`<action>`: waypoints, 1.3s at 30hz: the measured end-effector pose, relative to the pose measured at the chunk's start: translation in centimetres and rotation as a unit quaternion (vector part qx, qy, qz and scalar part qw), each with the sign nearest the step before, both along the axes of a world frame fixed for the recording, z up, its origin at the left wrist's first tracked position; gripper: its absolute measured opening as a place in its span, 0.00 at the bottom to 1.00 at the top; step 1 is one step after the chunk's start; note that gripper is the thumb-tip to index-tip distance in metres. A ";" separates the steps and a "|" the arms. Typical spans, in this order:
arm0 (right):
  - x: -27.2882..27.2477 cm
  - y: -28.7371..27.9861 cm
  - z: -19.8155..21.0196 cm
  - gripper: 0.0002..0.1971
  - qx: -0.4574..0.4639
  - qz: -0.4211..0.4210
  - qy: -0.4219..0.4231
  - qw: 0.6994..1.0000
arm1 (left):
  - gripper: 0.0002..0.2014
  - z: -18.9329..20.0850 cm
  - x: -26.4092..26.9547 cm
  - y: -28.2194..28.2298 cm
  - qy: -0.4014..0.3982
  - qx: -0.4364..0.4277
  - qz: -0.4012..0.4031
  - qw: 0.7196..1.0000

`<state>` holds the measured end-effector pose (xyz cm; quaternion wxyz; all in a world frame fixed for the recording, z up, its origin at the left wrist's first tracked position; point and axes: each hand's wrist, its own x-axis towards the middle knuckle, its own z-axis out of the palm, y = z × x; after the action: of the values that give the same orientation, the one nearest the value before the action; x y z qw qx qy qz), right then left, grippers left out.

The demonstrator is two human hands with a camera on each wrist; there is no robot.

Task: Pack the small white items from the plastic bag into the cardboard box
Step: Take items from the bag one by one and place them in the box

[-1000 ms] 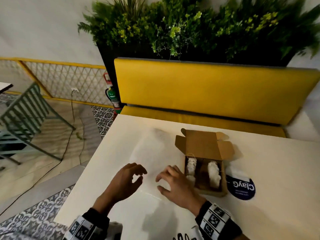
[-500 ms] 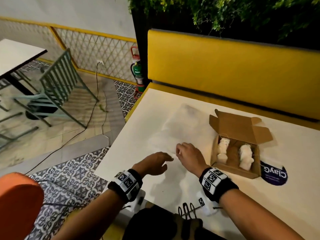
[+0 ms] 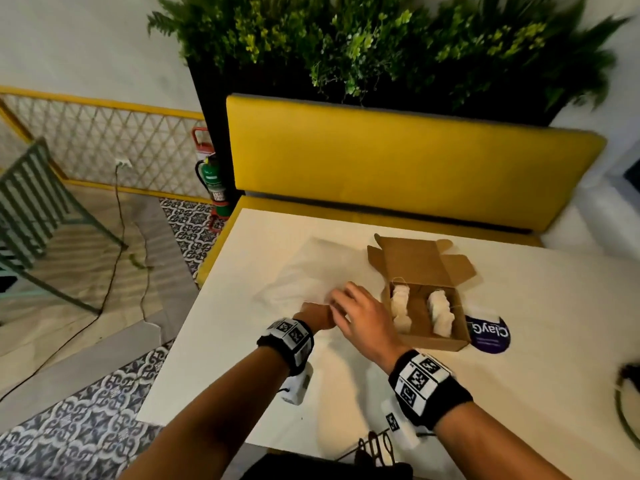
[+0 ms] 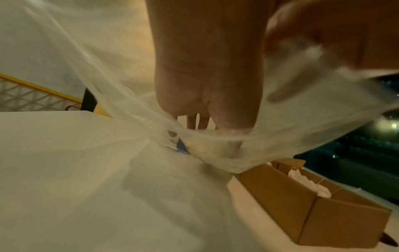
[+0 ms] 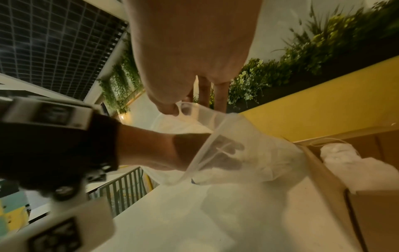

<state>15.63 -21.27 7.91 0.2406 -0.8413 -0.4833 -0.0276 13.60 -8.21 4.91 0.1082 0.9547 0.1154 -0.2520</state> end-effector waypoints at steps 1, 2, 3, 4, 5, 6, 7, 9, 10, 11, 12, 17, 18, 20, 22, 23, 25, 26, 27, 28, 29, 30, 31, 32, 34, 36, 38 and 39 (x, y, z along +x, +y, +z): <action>-0.2 -0.1 0.3 0.07 0.006 -0.001 0.003 1.000 | 0.19 -0.2 0.4 0.1 0.049 -0.023 0.035 0.998; -0.1 -0.4 0.7 0.07 0.016 -0.006 0.007 1.000 | 0.22 0.3 0.8 0.0 0.050 -0.058 0.046 0.996; -0.3 -0.6 1.0 0.07 0.025 -0.008 0.015 1.000 | 0.24 2.0 0.1 -0.1 0.048 -0.064 0.031 0.996; -0.3 -0.8 1.2 0.08 0.033 -0.012 0.024 0.999 | 0.25 0.5 0.5 0.6 0.058 -0.061 0.010 0.996; -0.3 -1.0 1.4 0.08 0.040 -0.019 0.033 0.998 | 0.26 0.1 1.1 0.8 0.081 -0.067 0.028 0.994; -0.4 -1.2 1.6 0.08 0.045 -0.024 0.040 0.998 | 0.28 -0.6 1.4 1.1 0.093 -0.086 0.061 0.990; -0.3 -1.4 1.7 0.09 0.047 -0.030 0.045 0.997 | 0.29 -1.4 1.8 1.1 0.087 -0.096 0.074 0.989; -0.3 -1.7 1.6 0.10 0.049 -0.038 0.059 0.996 | 0.29 -2.2 2.0 1.1 0.084 -0.096 0.072 0.989; -0.1 -1.9 1.5 0.10 0.049 -0.044 0.068 0.995 | 0.29 -2.2 1.9 1.0 0.085 -0.078 0.050 0.992; 0.0 -2.0 1.4 0.11 0.050 -0.048 0.075 0.995 | 0.31 -2.3 2.0 0.9 0.079 -0.068 0.024 0.994; 0.3 -2.1 1.4 0.10 0.052 -0.054 0.079 0.994 | 0.33 -2.6 2.3 1.0 0.066 -0.078 0.012 0.995; 1.8 -2.3 1.9 0.07 0.086 -0.072 0.097 0.989 | 0.21 -4.0 5.4 1.1 0.029 -0.134 0.030 0.990; 1.9 -2.2 2.0 0.06 0.086 -0.070 0.098 0.989 | 0.21 -3.3 5.4 1.1 0.023 -0.136 0.045 0.989; 2.2 -2.1 2.1 0.06 0.083 -0.062 0.102 0.989 | 0.21 -3.5 5.3 0.8 0.029 -0.142 0.071 0.987; 2.4 -2.1 2.0 0.05 0.081 -0.055 0.109 0.989 | 0.20 -3.1 5.2 0.3 0.024 -0.087 0.020 0.996; 2.5 -2.1 1.9 0.05 0.079 -0.054 0.113 0.989 | 0.20 -3.4 5.3 -0.2 0.035 -0.106 0.047 0.993; 2.8 -2.1 1.6 0.05 0.079 -0.055 0.117 0.989 | 0.19 -4.3 6.0 -1.0 0.012 -0.186 0.142 0.972; 2.9 -2.2 1.5 0.05 0.078 -0.056 0.117 0.988 | 0.20 -4.5 6.2 -1.3 0.012 -0.208 0.171 0.963; 3.0 -2.2 1.3 0.05 0.076 -0.056 0.117 0.989 | 0.19 -4.6 6.5 -1.3 0.020 -0.205 0.173 0.963; 3.1 -2.2 1.2 0.05 0.072 -0.057 0.114 0.989 | 0.19 -4.4 6.6 -1.1 0.023 -0.191 0.165 0.967; 3.3 -2.2 1.0 0.06 0.070 -0.058 0.110 0.990 | 0.19 -4.3 6.7 -0.9 0.042 -0.181 0.160 0.970; 3.5 -2.2 0.8 0.06 0.068 -0.059 0.106 0.990 | 0.18 -3.9 6.8 -0.8 0.069 -0.184 0.154 0.968; 3.7 -2.2 0.7 0.06 0.066 -0.061 0.105 0.990 | 0.16 -3.7 6.7 -0.7 0.085 -0.195 0.169 0.962; 3.9 -2.0 0.6 0.06 0.065 -0.062 0.105 0.990 | 0.13 -3.5 6.6 -0.3 0.089 -0.186 0.192 0.959; 4.3 -1.8 0.4 0.07 0.067 -0.065 0.107 0.990 | 0.08 -3.1 6.6 0.1 0.075 -0.190 0.194 0.959; 4.7 -1.5 0.3 0.07 0.066 -0.069 0.105 0.990 | 0.07 -2.2 6.3 0.3 0.035 -0.211 0.207 0.955; 5.0 -1.1 0.3 0.06 0.065 -0.073 0.101 0.990 | 0.08 -1.4 6.1 0.5 -0.002 -0.218 0.201 0.955; 5.2 -0.9 0.3 0.05 0.068 -0.076 0.102 0.990 | 0.06 -1.1 6.0 0.6 -0.027 -0.221 0.185 0.957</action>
<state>20.84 -22.20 8.19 0.3425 -0.8557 -0.3878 0.0071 19.56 -7.66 3.85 0.3643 0.8753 0.2286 -0.2210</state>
